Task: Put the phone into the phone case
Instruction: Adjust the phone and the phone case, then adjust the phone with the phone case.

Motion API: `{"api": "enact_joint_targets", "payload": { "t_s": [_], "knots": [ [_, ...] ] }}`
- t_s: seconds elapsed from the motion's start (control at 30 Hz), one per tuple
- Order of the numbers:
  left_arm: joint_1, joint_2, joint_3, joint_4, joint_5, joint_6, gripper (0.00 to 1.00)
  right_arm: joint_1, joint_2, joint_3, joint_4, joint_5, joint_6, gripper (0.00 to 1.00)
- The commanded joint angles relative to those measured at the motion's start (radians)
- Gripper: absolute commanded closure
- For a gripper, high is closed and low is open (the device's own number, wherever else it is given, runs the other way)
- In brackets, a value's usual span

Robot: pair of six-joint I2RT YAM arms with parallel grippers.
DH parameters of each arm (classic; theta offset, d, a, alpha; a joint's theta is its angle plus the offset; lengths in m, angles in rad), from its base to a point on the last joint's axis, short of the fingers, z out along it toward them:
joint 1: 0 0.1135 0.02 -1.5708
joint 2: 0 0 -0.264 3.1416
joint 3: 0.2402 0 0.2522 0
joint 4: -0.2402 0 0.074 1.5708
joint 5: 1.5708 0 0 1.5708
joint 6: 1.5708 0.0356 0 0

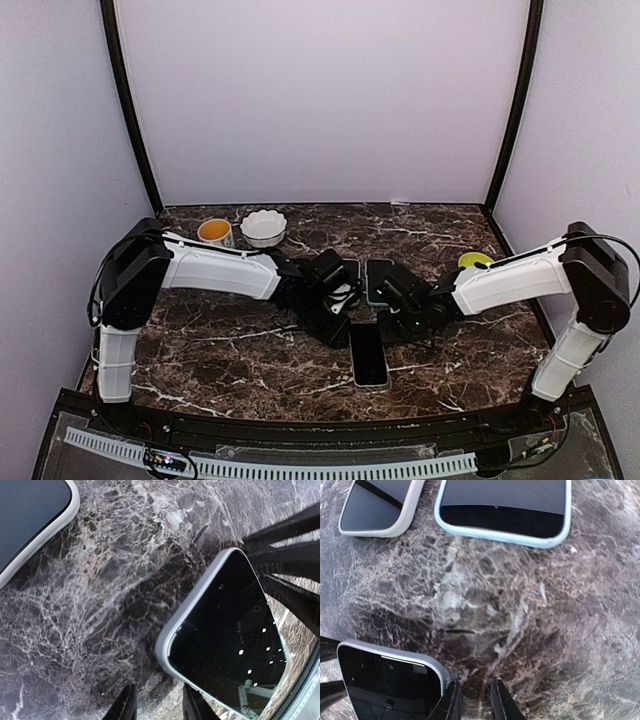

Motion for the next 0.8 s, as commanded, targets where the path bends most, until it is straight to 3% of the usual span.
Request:
{"api": "enact_joint_targets", "payload": {
  "t_s": [0.0,0.23,0.47,0.77],
  "knots": [
    [-0.013,0.015,0.036,-0.005,-0.006,0.026,0.7,-0.002,0.038,0.06,0.041,-0.021,-0.033,0.78],
    [-0.015,-0.006,-0.003,-0.051,-0.004,0.017,0.73,-0.003,0.011,0.08,-0.085,0.089,-0.059,0.73],
    [-0.016,-0.09,-0.034,-0.036,-0.025,0.025,0.7,0.003,-0.099,0.068,-0.147,0.083,-0.079,0.65],
    [0.036,-0.239,-0.091,-0.061,-0.081,0.064,0.56,0.186,-0.167,0.028,-0.129,0.087,0.078,0.22]
  ]
}}
